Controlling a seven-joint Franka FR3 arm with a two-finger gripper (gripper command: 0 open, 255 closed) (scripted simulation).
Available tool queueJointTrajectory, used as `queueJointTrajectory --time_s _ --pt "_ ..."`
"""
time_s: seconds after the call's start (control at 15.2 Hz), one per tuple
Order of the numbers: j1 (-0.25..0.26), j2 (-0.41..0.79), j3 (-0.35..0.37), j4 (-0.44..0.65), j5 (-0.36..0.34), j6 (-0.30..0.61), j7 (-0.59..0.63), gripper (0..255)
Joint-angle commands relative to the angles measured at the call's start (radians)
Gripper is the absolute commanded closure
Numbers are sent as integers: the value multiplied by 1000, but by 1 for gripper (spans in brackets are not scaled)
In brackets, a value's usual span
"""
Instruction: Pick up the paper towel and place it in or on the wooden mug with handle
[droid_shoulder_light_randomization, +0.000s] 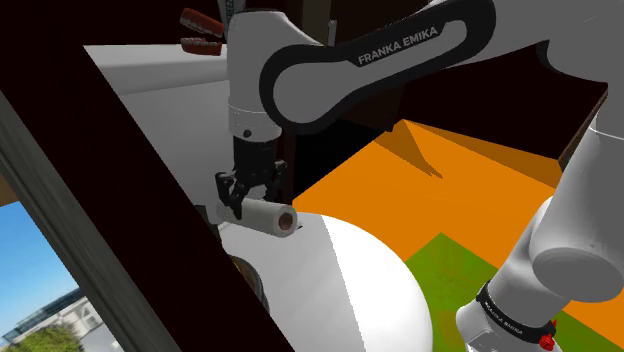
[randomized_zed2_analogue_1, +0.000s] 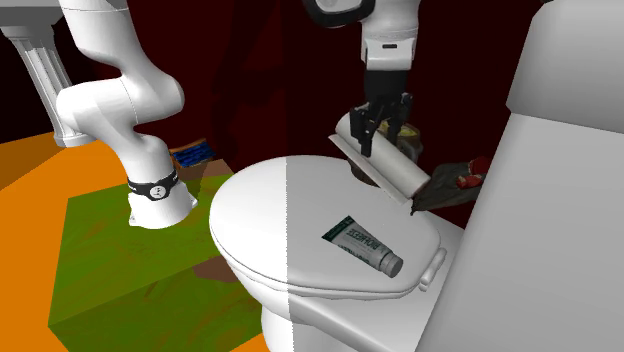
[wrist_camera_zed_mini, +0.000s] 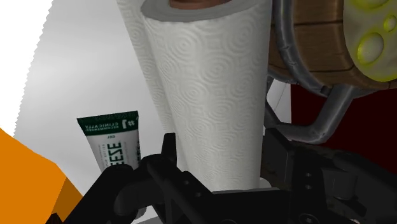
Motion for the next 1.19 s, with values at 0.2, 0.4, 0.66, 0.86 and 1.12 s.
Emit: queueJointTrajectory --time_s 0.2,0.4,0.66,0.86,1.12 --pt "-4 -24 0 47 16 -67 -10 255" --pt "-6 -33 0 78 22 -106 -13 255" --pt "-7 -42 0 122 27 -158 -15 255" --pt "-7 -46 0 159 29 -197 -15 255" --pt "-7 -48 1 211 30 -251 -14 255"
